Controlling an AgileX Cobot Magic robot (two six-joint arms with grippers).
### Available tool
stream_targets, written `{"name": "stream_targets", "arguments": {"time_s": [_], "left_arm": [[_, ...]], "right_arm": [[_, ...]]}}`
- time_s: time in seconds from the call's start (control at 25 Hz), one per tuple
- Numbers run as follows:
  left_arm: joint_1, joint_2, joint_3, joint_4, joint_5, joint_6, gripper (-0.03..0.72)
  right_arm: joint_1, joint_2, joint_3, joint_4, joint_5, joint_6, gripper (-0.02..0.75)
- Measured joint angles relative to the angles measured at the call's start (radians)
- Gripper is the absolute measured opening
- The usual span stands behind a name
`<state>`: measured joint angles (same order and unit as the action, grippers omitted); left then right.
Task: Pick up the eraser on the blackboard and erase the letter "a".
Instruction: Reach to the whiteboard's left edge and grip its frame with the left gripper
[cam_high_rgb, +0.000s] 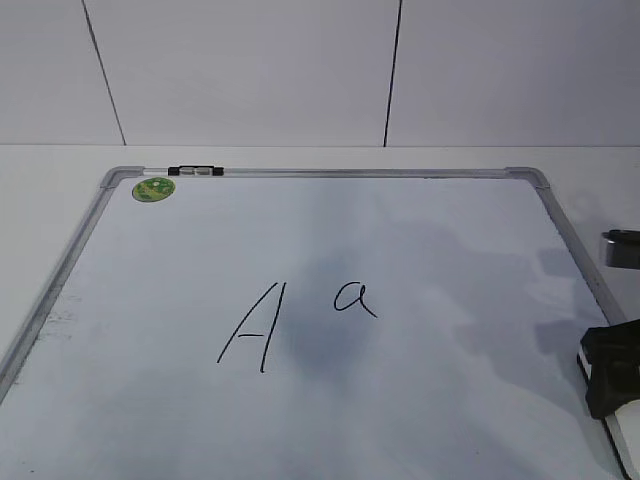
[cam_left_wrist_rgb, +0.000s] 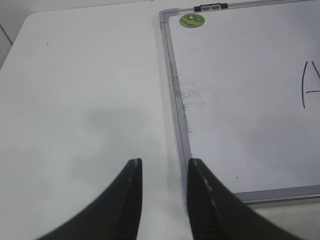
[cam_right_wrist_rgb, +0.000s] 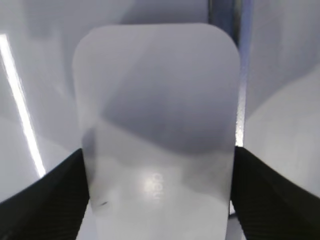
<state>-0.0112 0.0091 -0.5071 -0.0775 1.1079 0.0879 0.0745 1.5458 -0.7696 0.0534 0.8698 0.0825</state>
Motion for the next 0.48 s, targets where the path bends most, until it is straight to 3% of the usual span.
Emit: {"name": "stream_targets", "arguments": {"time_s": [0.48], "left_arm": [[0.0, 0.0, 0.0, 0.0, 0.0, 0.0, 0.235]], "right_arm": [[0.0, 0.0, 0.0, -0.003, -0.002, 0.0, 0.618]]}}
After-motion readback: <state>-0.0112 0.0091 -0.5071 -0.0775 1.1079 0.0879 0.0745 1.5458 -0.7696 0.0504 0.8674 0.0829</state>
